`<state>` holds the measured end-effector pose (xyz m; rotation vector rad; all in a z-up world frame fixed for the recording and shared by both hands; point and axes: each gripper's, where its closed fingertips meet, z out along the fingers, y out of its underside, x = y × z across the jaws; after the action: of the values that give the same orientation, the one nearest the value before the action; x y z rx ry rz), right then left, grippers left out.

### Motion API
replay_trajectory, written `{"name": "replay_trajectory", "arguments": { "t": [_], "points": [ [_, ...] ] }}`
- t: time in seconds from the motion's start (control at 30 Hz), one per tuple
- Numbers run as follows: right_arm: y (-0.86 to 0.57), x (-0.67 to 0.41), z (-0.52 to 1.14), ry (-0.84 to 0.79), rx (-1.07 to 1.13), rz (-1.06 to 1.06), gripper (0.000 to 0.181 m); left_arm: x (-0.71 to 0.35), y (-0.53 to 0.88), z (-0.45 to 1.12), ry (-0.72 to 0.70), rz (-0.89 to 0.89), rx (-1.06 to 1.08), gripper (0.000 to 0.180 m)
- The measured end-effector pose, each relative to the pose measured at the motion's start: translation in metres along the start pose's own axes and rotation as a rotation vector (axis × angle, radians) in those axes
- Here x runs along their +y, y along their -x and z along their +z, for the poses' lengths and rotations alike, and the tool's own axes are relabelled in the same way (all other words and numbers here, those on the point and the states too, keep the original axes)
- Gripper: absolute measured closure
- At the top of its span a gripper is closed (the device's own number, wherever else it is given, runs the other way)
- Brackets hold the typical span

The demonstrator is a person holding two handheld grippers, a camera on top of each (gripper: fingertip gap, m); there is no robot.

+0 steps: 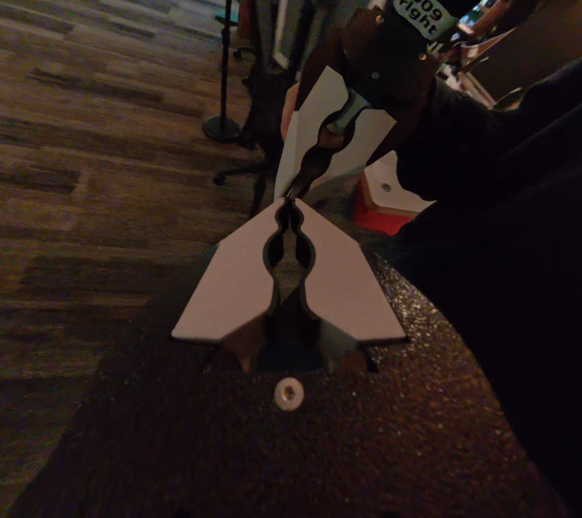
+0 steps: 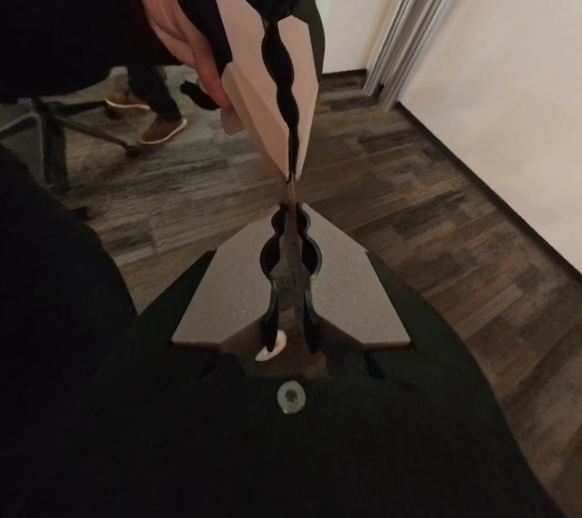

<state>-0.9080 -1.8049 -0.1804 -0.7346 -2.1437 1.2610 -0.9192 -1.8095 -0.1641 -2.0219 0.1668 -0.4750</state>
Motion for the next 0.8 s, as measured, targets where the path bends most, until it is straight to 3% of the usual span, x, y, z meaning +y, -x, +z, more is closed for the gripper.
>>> {"name": "replay_trajectory", "arguments": {
  "t": [0.27,0.53,0.7,0.8],
  "points": [
    [-0.236,0.003,0.034,-0.078,0.000,0.113,0.174,-0.107,0.209,0.031,0.050,0.104,0.058,0.180],
    [-0.421,0.057,-0.025,-0.065,0.287,0.236,0.166,-0.205,0.349,0.141,0.069,0.300,0.355,0.180],
    [-0.530,0.111,-0.061,0.026,0.425,0.285,0.181,-0.256,0.430,0.229,0.085,0.410,0.545,0.180],
    [-0.608,0.138,-0.089,0.068,0.516,0.319,0.181,-0.300,0.483,0.283,0.085,0.459,0.617,0.180]
  ]
}}
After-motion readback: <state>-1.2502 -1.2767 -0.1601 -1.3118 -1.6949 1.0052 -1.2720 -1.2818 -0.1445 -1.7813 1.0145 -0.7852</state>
